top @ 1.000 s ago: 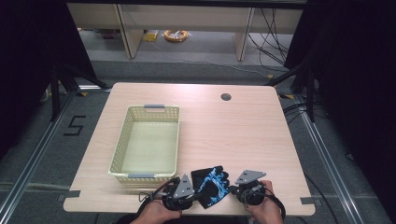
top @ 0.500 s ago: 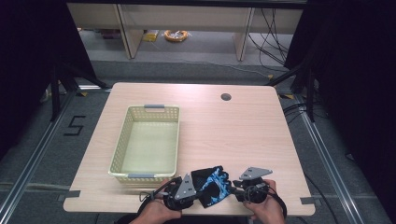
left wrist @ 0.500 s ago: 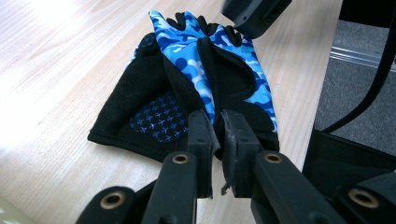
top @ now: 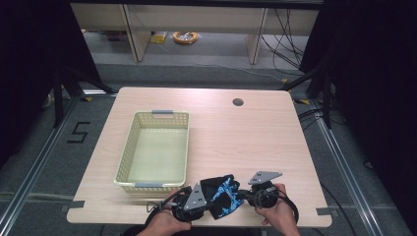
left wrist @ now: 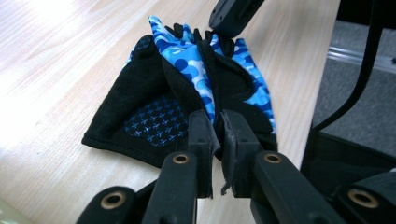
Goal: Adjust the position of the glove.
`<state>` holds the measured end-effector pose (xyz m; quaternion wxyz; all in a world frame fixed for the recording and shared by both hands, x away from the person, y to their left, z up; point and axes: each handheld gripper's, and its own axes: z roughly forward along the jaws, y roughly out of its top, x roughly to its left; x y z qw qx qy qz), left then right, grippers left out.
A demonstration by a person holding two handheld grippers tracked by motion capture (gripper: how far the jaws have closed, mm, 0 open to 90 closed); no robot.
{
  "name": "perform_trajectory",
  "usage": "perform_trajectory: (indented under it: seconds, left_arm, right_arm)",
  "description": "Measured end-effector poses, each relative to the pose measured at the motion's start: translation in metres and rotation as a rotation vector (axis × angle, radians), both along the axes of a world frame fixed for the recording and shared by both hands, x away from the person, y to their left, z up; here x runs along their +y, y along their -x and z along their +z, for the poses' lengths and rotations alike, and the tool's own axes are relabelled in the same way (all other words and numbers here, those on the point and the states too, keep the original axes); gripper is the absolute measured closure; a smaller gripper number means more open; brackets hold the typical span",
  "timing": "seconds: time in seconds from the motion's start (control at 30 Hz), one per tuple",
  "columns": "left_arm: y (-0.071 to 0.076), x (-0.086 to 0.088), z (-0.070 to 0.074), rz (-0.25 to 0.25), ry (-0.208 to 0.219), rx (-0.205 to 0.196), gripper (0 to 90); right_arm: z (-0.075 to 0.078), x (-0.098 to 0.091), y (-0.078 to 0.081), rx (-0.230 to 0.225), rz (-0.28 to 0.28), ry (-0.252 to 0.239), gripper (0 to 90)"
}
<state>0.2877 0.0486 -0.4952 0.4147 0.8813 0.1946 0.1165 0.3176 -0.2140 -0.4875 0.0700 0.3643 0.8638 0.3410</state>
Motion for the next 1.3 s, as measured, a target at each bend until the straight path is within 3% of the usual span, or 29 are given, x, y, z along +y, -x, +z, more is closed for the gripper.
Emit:
perform_trajectory:
  seconds: [0.07, 0.1, 0.17, 0.23, 0.27, 0.3, 0.33, 0.4, 0.43, 0.5, 0.57, 0.63, 0.73, 0.87, 0.97, 1.1, 1.3]
  left_arm:
    - [0.000, 0.001, 0.003, -0.011, 0.009, 0.005, 82.4]
    - [0.000, 0.000, 0.004, 0.000, 0.043, 0.010, 82.5]
    - [0.001, 0.000, 0.008, 0.011, 0.050, 0.025, 82.7]
    - [-0.003, 0.001, 0.015, 0.004, 0.044, 0.004, 82.7]
    - [-0.004, 0.001, 0.018, 0.011, 0.060, 0.008, 82.7]
    - [-0.004, 0.001, 0.018, 0.011, 0.060, 0.008, 82.7]
    - [-0.008, 0.002, 0.024, -0.008, 0.033, -0.002, 82.7]
    - [-0.014, 0.004, 0.032, 0.000, 0.045, 0.013, 82.7]
    - [-0.021, 0.003, 0.039, 0.018, 0.072, 0.037, 82.7]
    - [-0.023, 0.004, 0.043, 0.029, 0.069, 0.039, 82.7]
    - [-0.034, 0.007, 0.050, 0.015, 0.021, 0.056, 82.7]
    - [-0.037, 0.008, 0.051, 0.015, 0.011, 0.060, 82.7]
    - [-0.046, 0.011, 0.048, 0.033, -0.022, 0.084, 82.7]
    - [-0.049, 0.012, 0.039, 0.068, -0.047, 0.116, 82.5]
    - [-0.051, 0.007, 0.034, 0.073, -0.109, 0.052, 82.0]
    - [-0.051, 0.000, 0.031, 0.073, -0.140, 0.025, 79.5]
    - [-0.043, -0.009, 0.026, 0.078, -0.176, 0.029, 66.7]
  right_arm:
    - [0.001, 0.000, 0.001, -0.023, -0.003, -0.008, 90.0]
    - [0.006, -0.002, 0.004, -0.049, 0.004, -0.013, 90.0]
    - [0.010, -0.004, 0.007, -0.042, -0.017, -0.026, 90.0]
    - [0.014, -0.006, 0.007, -0.064, -0.007, -0.046, 90.0]
    - [0.019, -0.007, 0.007, -0.048, 0.003, -0.050, 90.0]
    - [0.023, -0.007, 0.009, -0.039, -0.022, -0.060, 90.0]
    - [0.025, -0.008, 0.007, -0.064, -0.004, -0.065, 90.0]
    - [0.028, -0.009, 0.006, -0.075, 0.000, -0.079, 90.0]
    - [0.033, -0.008, 0.006, -0.082, -0.004, -0.109, 90.0]
    - [0.034, -0.005, 0.006, -0.089, -0.008, -0.112, 90.0]
    - [0.034, -0.003, 0.004, -0.090, 0.000, -0.106, 90.0]
    - [0.034, -0.002, 0.004, -0.072, 0.003, -0.112, 90.0]
    - [0.032, 0.000, 0.007, -0.050, -0.004, -0.142, 90.0]
    - [0.029, 0.000, 0.006, -0.041, -0.010, -0.133, 90.0]
    - [0.019, 0.003, 0.004, 0.003, -0.017, -0.113, 90.0]
    - [0.007, 0.006, 0.000, 0.022, -0.024, -0.080, 90.0]
    - [-0.003, 0.003, -0.002, 0.027, -0.055, -0.042, 90.0]
